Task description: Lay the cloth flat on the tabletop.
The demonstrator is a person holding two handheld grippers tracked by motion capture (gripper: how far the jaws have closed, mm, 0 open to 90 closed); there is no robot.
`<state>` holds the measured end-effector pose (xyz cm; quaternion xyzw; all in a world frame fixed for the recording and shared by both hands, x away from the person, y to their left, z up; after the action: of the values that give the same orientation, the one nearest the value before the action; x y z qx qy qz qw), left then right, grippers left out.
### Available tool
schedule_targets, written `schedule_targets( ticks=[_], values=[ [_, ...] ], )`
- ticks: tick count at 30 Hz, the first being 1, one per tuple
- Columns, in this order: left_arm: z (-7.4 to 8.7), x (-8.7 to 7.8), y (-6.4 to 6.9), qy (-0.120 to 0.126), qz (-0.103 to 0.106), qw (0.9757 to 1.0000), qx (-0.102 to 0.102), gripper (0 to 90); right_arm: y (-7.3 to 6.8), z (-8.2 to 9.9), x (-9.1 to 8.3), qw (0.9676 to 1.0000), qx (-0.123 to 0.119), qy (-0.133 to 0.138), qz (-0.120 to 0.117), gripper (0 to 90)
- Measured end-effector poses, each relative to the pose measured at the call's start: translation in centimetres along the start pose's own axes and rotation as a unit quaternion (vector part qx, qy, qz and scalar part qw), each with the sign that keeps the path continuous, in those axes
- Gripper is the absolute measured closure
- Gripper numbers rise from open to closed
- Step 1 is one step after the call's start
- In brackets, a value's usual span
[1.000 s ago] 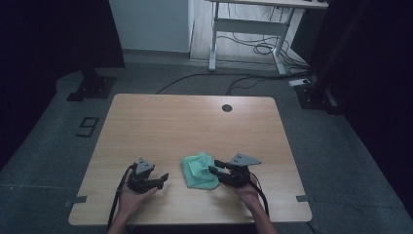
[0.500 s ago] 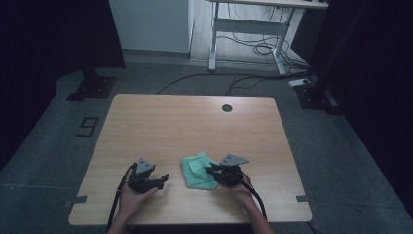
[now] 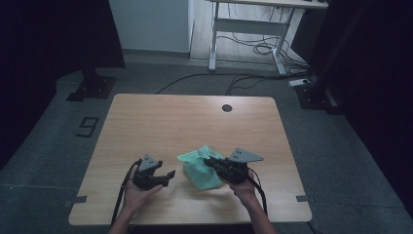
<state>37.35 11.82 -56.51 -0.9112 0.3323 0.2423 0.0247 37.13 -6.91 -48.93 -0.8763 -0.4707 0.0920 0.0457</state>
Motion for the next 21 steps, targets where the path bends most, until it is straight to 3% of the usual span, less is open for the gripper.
schedule_targets(
  ticks=[3,9,12,16,21],
  values=[
    [-0.4,0.6,0.8,0.005,0.026,0.9997,-0.002,31.9,-0.6,-1.0,-0.4,0.9999,-0.002,0.014,-0.006,86.1],
    [-0.6,1.2,3.3,0.010,0.081,0.9966,0.005,32.2,-1.4,-2.5,-0.9,0.9993,-0.010,0.036,-0.009,86.1],
    [-0.5,1.6,4.2,0.005,0.090,0.9958,0.016,36.7,-1.6,-2.7,-0.9,0.9990,-0.011,0.041,-0.011,86.1],
    [-0.1,2.8,4.6,-0.007,0.087,0.9960,0.018,45.8,-1.5,-2.5,-0.6,0.9992,-0.005,0.039,-0.012,86.1],
    [0.4,3.3,4.5,-0.021,0.081,0.9964,0.012,66.9,-1.4,-2.2,-0.3,0.9993,-0.001,0.036,-0.011,86.1]
  ],
)
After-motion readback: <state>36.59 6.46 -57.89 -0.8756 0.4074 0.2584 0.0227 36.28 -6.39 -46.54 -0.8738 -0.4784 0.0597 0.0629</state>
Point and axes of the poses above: each handheld gripper's, and its own axes: x roughly forward along the jaws, z roughly out of its underside, y roughly to its right, the point moved 9 cm from there along x, roughly forward along the jaws, and after that the axes turned 8 degrees about y, right-handed, at the moved point
